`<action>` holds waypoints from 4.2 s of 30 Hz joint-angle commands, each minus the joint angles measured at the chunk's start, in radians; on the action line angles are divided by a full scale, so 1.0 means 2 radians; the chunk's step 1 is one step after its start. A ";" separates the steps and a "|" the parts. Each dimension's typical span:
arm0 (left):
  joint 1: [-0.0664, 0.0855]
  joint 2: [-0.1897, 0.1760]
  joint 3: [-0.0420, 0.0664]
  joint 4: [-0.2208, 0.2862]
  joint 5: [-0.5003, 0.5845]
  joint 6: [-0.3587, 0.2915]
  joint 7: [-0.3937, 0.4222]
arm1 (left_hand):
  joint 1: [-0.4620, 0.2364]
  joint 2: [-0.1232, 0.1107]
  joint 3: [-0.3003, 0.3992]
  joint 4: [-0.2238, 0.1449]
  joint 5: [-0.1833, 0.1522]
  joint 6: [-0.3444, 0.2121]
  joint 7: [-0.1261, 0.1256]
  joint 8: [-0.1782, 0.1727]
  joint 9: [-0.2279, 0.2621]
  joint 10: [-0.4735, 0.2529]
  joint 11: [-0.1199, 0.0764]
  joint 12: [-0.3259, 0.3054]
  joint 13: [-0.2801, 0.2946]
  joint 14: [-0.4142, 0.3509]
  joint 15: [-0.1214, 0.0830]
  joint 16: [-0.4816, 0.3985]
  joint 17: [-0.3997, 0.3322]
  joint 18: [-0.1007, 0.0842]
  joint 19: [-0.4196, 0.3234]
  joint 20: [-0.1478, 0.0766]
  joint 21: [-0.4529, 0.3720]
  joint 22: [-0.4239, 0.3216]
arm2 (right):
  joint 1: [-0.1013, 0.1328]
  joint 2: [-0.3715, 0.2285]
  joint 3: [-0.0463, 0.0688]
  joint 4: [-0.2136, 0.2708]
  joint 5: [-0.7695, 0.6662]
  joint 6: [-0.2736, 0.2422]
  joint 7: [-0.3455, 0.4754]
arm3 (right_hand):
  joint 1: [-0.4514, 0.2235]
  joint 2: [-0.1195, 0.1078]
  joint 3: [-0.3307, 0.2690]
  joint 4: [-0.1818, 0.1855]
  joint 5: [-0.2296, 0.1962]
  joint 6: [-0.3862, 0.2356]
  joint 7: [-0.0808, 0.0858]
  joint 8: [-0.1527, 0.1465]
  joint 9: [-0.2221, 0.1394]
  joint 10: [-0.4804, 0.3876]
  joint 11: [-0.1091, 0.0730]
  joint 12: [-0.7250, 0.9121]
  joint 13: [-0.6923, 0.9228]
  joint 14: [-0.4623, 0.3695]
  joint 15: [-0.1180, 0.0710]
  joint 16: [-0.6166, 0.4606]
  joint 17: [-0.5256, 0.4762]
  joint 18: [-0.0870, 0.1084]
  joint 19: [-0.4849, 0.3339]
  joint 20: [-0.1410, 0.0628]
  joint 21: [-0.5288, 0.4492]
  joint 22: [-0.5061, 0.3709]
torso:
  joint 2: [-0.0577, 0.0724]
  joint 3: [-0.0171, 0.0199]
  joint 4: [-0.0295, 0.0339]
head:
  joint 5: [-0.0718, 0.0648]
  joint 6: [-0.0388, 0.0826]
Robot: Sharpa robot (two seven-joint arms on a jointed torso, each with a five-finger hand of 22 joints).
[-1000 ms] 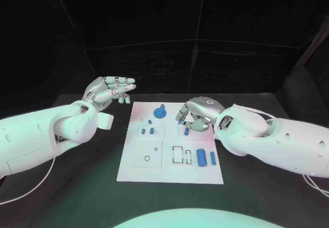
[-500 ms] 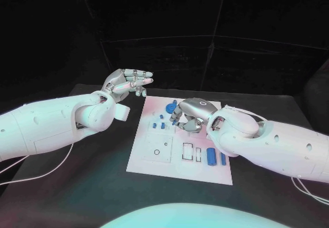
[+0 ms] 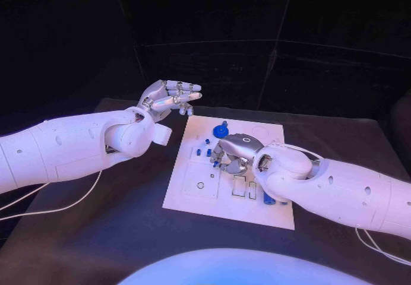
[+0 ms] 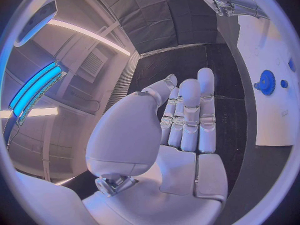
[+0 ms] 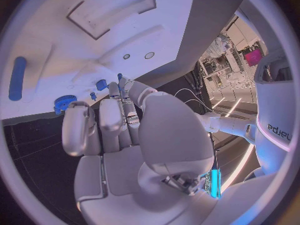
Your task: Assemble the parts on the task board
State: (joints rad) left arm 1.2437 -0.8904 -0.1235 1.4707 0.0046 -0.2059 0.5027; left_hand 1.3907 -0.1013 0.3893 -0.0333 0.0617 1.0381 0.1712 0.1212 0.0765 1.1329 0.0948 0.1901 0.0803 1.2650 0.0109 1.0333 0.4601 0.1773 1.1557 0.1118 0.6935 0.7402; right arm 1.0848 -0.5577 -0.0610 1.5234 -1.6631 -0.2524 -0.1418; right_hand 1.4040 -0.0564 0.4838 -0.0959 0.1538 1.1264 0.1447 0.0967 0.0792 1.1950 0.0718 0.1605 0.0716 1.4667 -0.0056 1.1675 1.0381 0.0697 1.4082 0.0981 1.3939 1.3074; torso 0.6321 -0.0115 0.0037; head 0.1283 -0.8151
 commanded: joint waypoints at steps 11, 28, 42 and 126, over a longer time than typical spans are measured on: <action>0.001 0.002 0.000 0.001 0.005 0.006 0.002 | 0.000 0.003 -0.003 0.000 0.000 0.002 0.000 0.003 0.000 0.001 0.001 0.002 0.001 -0.002 0.000 -0.003 0.000 0.003 -0.003 0.001 -0.002 -0.001 | -0.007 0.009 0.000 -0.005 -0.008 0.017 0.015 | -0.004 0.000 0.002 -0.001 0.003 0.000 0.003 -0.002 -0.001 -0.001 0.003 -0.003 0.000 0.017 -0.001 0.003 -0.001 -0.006 0.002 0.000 0.003 0.031 | 0.000 0.0003 -0.0001 | 0.007 -0.004; 0.001 0.003 0.000 -0.001 0.005 0.008 0.001 | 0.000 0.003 -0.004 0.000 0.000 0.002 0.000 0.003 -0.001 0.001 0.002 0.003 0.001 -0.003 0.000 -0.003 -0.001 0.003 -0.004 0.001 -0.003 -0.001 | -0.010 0.012 0.000 -0.010 -0.014 0.029 0.016 | -0.004 -0.001 0.002 -0.001 0.004 0.000 0.003 -0.002 -0.001 -0.001 0.003 -0.004 0.000 0.016 -0.001 0.003 -0.001 -0.005 0.002 0.001 0.003 0.031 | 0.000 0.0002 -0.0004 | 0.009 -0.008; 0.001 0.003 0.000 -0.003 0.005 0.009 0.000 | 0.000 0.003 -0.004 0.000 0.000 0.002 0.000 0.003 -0.001 0.001 0.002 0.003 0.001 -0.003 0.000 -0.003 -0.001 0.003 -0.004 0.001 -0.003 -0.001 | -0.013 0.014 0.000 -0.011 -0.015 0.037 0.016 | -0.004 -0.001 0.002 -0.001 0.004 -0.001 0.003 -0.002 -0.001 -0.002 0.003 -0.004 0.000 0.016 -0.001 0.004 -0.001 -0.006 0.002 0.001 0.003 0.031 | 0.000 0.0002 -0.0001 | 0.011 -0.009; 0.001 0.002 0.000 -0.006 0.005 0.019 -0.005 | -0.002 0.003 -0.005 0.000 0.000 0.001 0.000 0.004 -0.001 -0.001 0.002 0.004 0.000 -0.004 0.001 -0.004 -0.004 0.003 -0.004 0.001 -0.005 -0.002 | 0.024 -0.150 0.029 0.062 0.008 0.014 -0.037 | -0.025 -0.040 -0.111 0.034 0.002 -0.116 0.010 -0.015 -0.006 -0.145 0.026 -0.012 -0.002 -0.017 0.018 -0.067 -0.135 0.022 -0.081 0.019 -0.099 -0.076 | 0.000 -0.0002 -0.0019 | -0.022 0.014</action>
State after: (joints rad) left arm 1.2437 -0.8879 -0.1238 1.4583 0.0118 -0.1827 0.4902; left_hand 1.3907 -0.1013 0.3835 -0.0331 0.0617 1.0380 0.1712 0.1249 0.0756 1.1328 0.0948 0.1941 0.0801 1.2651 0.0110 1.0293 0.4543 0.1772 1.1557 0.1118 0.6894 0.7374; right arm 1.1302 -0.8582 -0.0040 1.6494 -1.6718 -0.2724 -0.1937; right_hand 1.3452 -0.1387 0.2751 -0.0313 0.1624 0.9012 0.1659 0.0629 0.0666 0.9118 0.1252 0.1308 0.0675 1.4379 0.0303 1.0387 0.7739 0.1016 1.2520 0.1353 1.1995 1.1580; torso 0.6304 -0.0115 -0.0005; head 0.0867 -0.7881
